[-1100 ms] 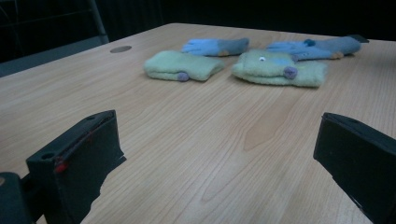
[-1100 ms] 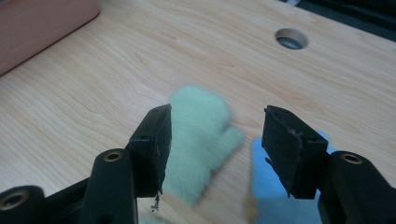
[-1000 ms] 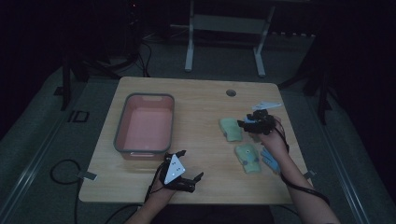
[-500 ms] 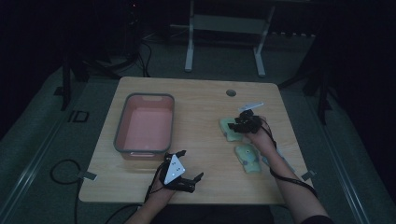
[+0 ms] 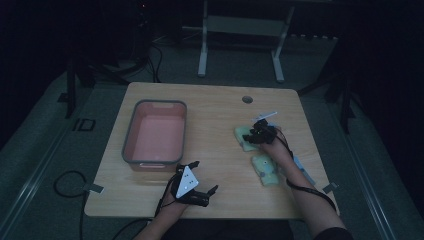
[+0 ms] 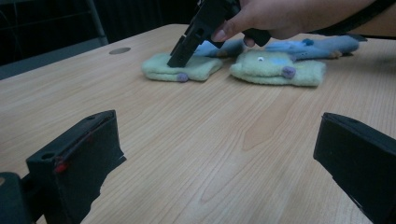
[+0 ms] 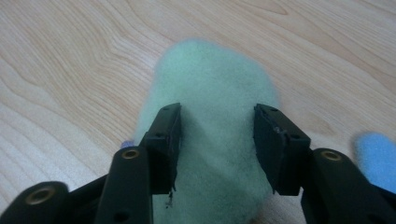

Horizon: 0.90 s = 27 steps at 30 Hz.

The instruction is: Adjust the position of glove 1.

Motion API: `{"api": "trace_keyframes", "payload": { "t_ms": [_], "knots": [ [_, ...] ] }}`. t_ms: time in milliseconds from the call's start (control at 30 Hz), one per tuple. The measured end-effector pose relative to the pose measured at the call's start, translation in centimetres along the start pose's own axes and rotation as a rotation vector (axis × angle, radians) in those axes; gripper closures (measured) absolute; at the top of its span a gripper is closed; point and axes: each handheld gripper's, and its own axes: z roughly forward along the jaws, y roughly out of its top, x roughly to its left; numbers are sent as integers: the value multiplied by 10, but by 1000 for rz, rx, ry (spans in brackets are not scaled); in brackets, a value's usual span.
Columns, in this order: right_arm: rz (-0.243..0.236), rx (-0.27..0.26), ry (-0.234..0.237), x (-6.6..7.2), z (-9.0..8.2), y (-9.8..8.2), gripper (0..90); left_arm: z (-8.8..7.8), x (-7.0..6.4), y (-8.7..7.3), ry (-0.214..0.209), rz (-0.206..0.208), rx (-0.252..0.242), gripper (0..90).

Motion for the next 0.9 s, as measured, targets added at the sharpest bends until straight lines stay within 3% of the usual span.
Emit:
{"api": "trace_keyframes", "payload": {
  "t_ms": [133, 300, 467, 567, 633, 733, 900],
  "knots": [
    [10, -6, 25, 1, 0, -1, 698, 0, 0, 0, 0, -7, -1, 5],
    [38, -16, 2, 8, -2, -1, 794, 0, 0, 0, 1, -10, -1, 5],
    [78, -32, -37, 22, -16, 6, 818, 0, 1, 0, 1, -12, -1, 5],
    [139, -72, -51, 32, -34, 13, 820, 0, 1, 0, 3, -11, 1, 5],
    [143, -85, -66, 36, -39, 16, 822, 0, 1, 0, 4, -11, 1, 4],
    [161, -121, -107, 55, -59, 25, 825, 0, 0, 0, 8, -10, 0, 5],
    [202, -180, -115, 82, -78, 28, 828, 0, 0, 0, 11, -6, -2, 5]
  ]
}}
